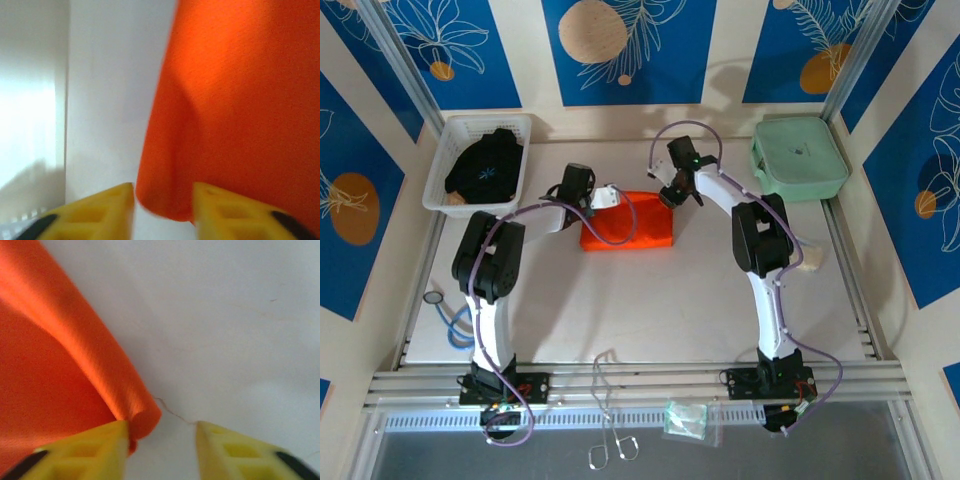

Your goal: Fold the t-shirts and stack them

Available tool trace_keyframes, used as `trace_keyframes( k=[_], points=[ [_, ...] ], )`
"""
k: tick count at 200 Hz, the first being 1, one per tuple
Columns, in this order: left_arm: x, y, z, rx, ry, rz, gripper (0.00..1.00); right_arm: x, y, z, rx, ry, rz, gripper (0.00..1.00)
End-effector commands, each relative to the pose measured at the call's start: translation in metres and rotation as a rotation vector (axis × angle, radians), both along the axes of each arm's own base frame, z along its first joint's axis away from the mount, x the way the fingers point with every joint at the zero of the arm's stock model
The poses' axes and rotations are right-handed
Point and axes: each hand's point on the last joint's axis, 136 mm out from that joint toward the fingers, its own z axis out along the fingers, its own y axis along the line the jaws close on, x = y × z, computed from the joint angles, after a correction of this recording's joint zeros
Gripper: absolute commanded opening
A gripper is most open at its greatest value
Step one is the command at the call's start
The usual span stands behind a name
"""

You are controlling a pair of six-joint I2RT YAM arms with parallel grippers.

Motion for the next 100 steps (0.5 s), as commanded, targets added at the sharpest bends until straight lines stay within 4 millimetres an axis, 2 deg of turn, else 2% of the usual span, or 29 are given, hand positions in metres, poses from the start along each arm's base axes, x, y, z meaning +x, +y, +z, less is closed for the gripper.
trace_keyframes(
  k=[1, 27, 44, 58, 69, 82, 91, 100],
  points=[
    [0.014, 0.015, 0.024, -0.039, -0.097, 0.091, 0.46, 0.016, -0.007, 0.026, 0.108, -0.049, -0.128, 0.53],
    [0.018, 0.021, 0.066, -0.08, -0.213, 0.146, 0.53, 0.016, -0.007, 0.066, 0.236, -0.106, -0.188, 0.57],
    [0.02, 0.028, 0.107, -0.137, -0.311, 0.211, 0.6, 0.013, -0.015, 0.096, 0.287, -0.129, -0.262, 0.56],
    [0.016, 0.035, 0.148, -0.217, -0.379, 0.273, 0.64, 0.007, -0.029, 0.12, 0.334, -0.096, -0.41, 0.55],
    [0.008, 0.041, 0.176, -0.294, -0.399, 0.32, 0.67, -0.004, -0.037, 0.137, 0.376, -0.018, -0.514, 0.55],
    [-0.007, 0.044, 0.204, -0.413, -0.381, 0.368, 0.72, -0.026, -0.039, 0.144, 0.406, 0.096, -0.578, 0.55],
    [-0.02, 0.045, 0.219, -0.507, -0.342, 0.4, 0.75, -0.044, -0.034, 0.146, 0.423, 0.164, -0.591, 0.56],
    [-0.033, 0.047, 0.223, -0.602, -0.27, 0.459, 0.82, -0.062, -0.027, 0.144, 0.439, 0.233, -0.591, 0.57]
  ],
)
